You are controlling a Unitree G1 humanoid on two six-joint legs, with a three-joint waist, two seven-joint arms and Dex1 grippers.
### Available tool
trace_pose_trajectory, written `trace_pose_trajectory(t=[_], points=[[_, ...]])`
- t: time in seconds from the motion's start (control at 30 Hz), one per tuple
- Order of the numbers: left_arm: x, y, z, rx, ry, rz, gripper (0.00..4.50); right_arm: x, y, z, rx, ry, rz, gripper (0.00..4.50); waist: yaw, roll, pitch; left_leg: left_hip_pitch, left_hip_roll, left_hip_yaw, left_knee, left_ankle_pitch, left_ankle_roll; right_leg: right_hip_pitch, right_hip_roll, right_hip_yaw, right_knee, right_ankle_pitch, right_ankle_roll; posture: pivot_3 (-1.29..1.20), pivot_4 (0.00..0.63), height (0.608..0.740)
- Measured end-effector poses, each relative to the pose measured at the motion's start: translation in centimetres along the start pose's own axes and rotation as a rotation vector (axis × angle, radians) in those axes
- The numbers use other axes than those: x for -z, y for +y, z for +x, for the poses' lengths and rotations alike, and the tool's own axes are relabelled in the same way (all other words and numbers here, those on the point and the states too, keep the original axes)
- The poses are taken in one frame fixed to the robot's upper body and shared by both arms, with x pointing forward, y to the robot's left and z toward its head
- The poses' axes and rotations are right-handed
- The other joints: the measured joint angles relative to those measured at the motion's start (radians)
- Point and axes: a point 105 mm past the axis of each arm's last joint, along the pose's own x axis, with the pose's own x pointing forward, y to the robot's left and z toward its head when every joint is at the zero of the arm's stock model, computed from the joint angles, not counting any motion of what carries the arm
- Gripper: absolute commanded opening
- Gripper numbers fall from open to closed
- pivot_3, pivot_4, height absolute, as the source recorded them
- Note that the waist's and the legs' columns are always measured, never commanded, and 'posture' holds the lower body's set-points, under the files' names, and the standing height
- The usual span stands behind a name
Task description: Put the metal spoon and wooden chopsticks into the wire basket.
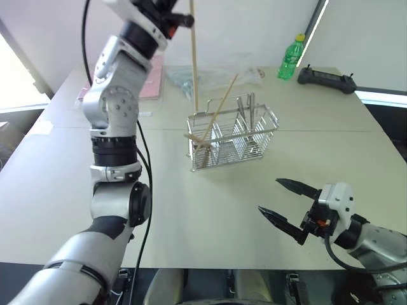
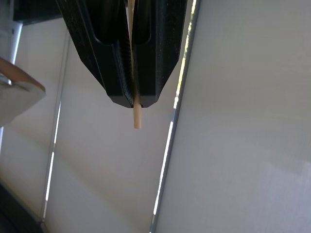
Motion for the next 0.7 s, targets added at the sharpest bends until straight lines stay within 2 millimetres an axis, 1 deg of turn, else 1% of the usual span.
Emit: trace_pose_trajectory(t=[0.03,0.13,0.17,0.2,0.23,0.27,0.3,0.4,0.47,0.53,0.6,0.63,0.67,0.7], points=[[0.8,0.0,-0.3,0.001,0.022,-0.011,0.96,-0.1,0.0,0.0,0.002,-0.002,0.000,4.50,0.000,0.000,0.000,0.000,0.000,0.000,0.000,0.000,0.000,0.000,0.000,0.000,0.000,0.002,-0.003,0.00,0.150,0.709],[2.0,-0.1,-0.8,0.008,0.066,-0.023,2.42,-0.3,-0.1,0.1,0.003,-0.011,-0.003,4.50,0.000,0.000,0.000,0.000,0.000,0.000,0.000,0.000,0.000,0.000,0.000,0.000,0.000,0.002,-0.003,0.00,0.150,0.709],[2.3,-0.3,-0.9,0.016,0.079,-0.025,3.00,-0.3,-0.1,0.1,0.004,-0.011,-0.003,4.50,0.000,0.000,0.000,0.000,0.000,0.000,0.000,0.000,0.000,0.000,0.000,0.000,0.000,0.002,-0.003,0.00,0.150,0.709],[2.5,-0.5,-1.0,0.023,0.085,-0.025,3.39,-0.3,-0.1,0.1,0.005,-0.012,-0.002,4.50,0.000,0.000,0.000,0.000,0.000,0.000,0.000,0.000,0.000,0.000,0.000,0.000,0.000,0.002,-0.003,0.00,0.150,0.709],[2.5,-0.7,-1.1,0.029,0.087,-0.024,3.94,-0.3,-0.1,0.1,0.005,-0.012,-0.002,4.50,0.000,0.000,0.000,0.000,0.000,0.000,0.000,0.000,0.000,0.000,0.000,0.000,0.000,0.002,-0.003,0.00,0.150,0.709],[2.4,-0.8,-1.1,0.036,0.087,-0.023,4.38,-0.3,-0.1,0.1,0.005,-0.013,-0.001,4.50,0.000,0.000,0.000,0.000,0.000,0.000,0.000,0.000,0.000,0.000,0.000,0.000,0.000,0.002,-0.003,0.00,0.150,0.709],[2.4,-0.9,-1.1,0.039,0.089,-0.022,4.45,-0.3,-0.1,0.1,0.005,-0.014,0.000,4.50,0.000,0.000,0.000,0.000,0.000,0.000,0.000,0.000,0.000,0.000,0.000,0.000,0.000,0.002,-0.003,0.00,0.150,0.709],[2.2,-0.9,-1.3,0.049,0.111,-0.033,4.45,-0.3,-0.1,0.1,0.002,-0.018,0.001,4.50,-0.001,0.000,0.000,0.000,0.000,0.000,0.000,0.000,0.000,0.000,0.000,0.000,0.000,0.001,-0.002,0.00,0.150,0.709],[1.8,-0.4,-2.0,0.064,0.162,-0.048,4.45,-0.3,-0.3,-0.1,0.004,-0.017,-0.002,4.50,-0.004,0.001,0.000,0.001,0.000,0.000,0.000,0.000,0.000,0.000,0.000,0.000,0.000,0.000,-0.001,0.00,0.150,0.709],[1.1,0.0,-3.2,0.116,0.222,-0.037,4.45,-0.5,-0.7,-0.4,0.014,-0.015,-0.019,4.50,-0.010,0.003,0.001,0.001,0.001,0.000,-0.001,0.000,0.000,-0.001,0.001,0.000,0.001,0.000,-0.001,0.00,0.150,0.709],[0.1,0.5,-5.9,0.206,0.328,0.032,4.45,-0.8,-1.4,-0.9,0.022,-0.003,-0.051,4.50,-0.027,0.005,0.001,0.001,0.001,0.000,-0.002,0.000,0.000,-0.001,0.001,0.000,0.001,0.001,-0.005,0.00,0.150,0.709],[-0.1,0.9,-8.1,0.259,0.420,0.083,4.45,-1.2,-1.9,-1.3,0.030,0.002,-0.070,4.50,-0.035,0.007,0.001,0.002,0.001,0.001,-0.003,0.000,0.001,-0.002,0.001,0.001,0.001,0.000,-0.007,0.00,0.150,0.709],[0.0,1.2,-9.2,0.283,0.465,0.096,4.45,-1.4,-2.3,-1.6,0.041,0.004,-0.077,4.50,-0.036,0.007,0.001,0.002,0.001,0.001,-0.004,0.000,0.001,-0.001,0.001,0.001,0.001,0.000,-0.008,0.00,0.150,0.709],[0.3,1.5,-10.7,0.316,0.543,0.118,4.45,-1.7,-2.7,-1.8,0.042,0.003,-0.083,4.50,-0.036,0.007,0.001,0.002,0.002,0.001,-0.004,0.000,0.001,-0.002,0.001,0.001,0.001,0.000,-0.009,0.00,0.150,0.709]])
